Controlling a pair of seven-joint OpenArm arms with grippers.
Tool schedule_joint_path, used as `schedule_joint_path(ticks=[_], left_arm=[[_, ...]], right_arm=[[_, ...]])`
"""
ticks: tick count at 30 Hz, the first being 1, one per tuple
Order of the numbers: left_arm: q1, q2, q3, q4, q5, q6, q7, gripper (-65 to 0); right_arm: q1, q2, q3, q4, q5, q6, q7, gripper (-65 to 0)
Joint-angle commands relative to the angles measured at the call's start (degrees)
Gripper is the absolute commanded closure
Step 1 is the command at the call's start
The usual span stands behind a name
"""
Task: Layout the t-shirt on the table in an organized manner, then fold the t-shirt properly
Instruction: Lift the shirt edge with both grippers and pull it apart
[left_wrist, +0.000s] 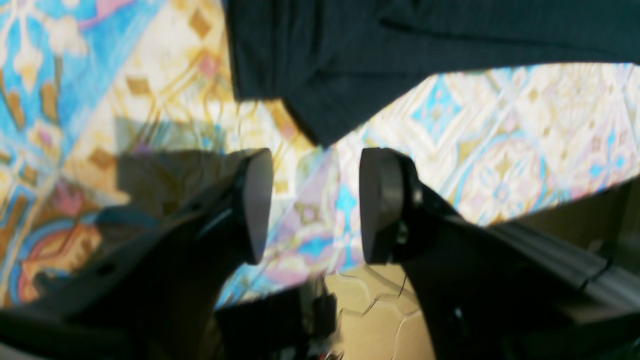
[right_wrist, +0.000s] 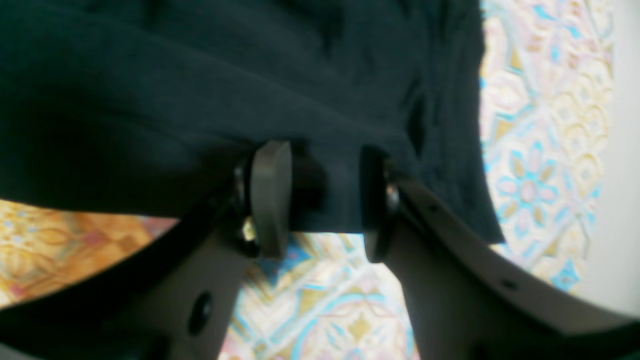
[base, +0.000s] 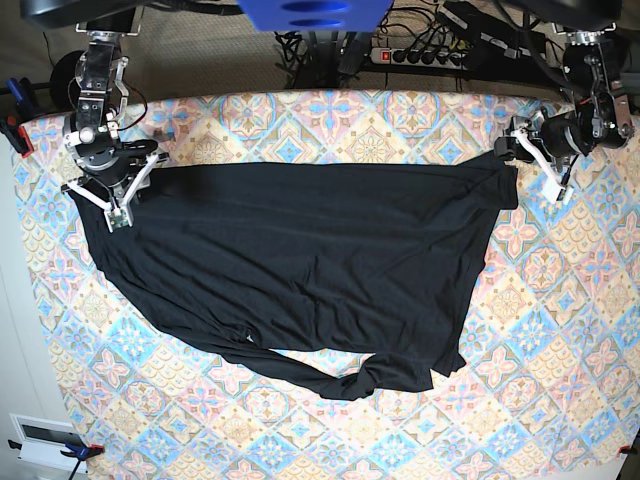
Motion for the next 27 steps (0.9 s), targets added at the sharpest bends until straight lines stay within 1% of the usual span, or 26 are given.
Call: schedule_joint_path(ticks=[1,3,5,11,13,16,19,22,24,25,27], left_arm=[[-0.1,-1.0,-0.5,0.7,-0.7,-0.2,-0.4,-27.5],[-0.1,-0.7,-0.3,0.7,-0.7,-0.1,-0.5,-27.5],[-0.2,0.9,-0.3,0.6,-0.4,0.0,-0.5,-27.5],[-0.3,4.7,-0.3,-1.6,4.0,0.0,-0.5,-27.5],[-1.0,5.2,-0.3,-3.0,4.0,0.0,-0.5,-27.5],[-2.2,7.0,-0.5,-4.8,4.1,0.0,-0.5,-27.5],[-2.5,7.2,-0.5,-5.8,3.9,0.0,-0.5,-27.5],[-3.7,9.3,-0.6,-6.9,4.1,0.0,-0.5,-26.8],[-3.8,9.7,-0.6,-6.9,4.0,0.0,-0.5,-22.2],[-3.8,10.0,-0.6,-6.9,3.9,0.0,-0.5,-18.1],[-4.1,10.3,-0.7,-6.8,3.8,-0.1,-0.6,-7.0]], right_arm=[[0.7,0.9,0.4,1.2,0.0,-0.2,0.9,-21.6],[0.7,0.8,0.3,1.2,0.0,-0.2,0.9,-21.6],[0.7,0.8,0.3,1.2,0.0,-0.2,0.9,-21.6],[0.7,0.8,0.3,1.2,0.0,-0.2,0.8,-21.6],[0.7,0.8,0.3,1.2,0.0,-0.2,0.8,-21.6],[0.5,0.8,0.3,1.3,0.0,-0.2,0.7,-21.6],[0.5,0.8,0.3,1.3,0.0,-0.2,0.7,-21.6],[0.5,0.8,0.3,1.3,0.0,-0.2,0.8,-21.6],[0.4,0.8,0.4,1.3,0.0,-0.2,0.8,-21.6],[0.4,0.8,0.4,1.3,0.0,-0.2,0.8,-21.6],[0.4,0.8,0.4,1.3,0.0,-0.2,0.8,-21.5]])
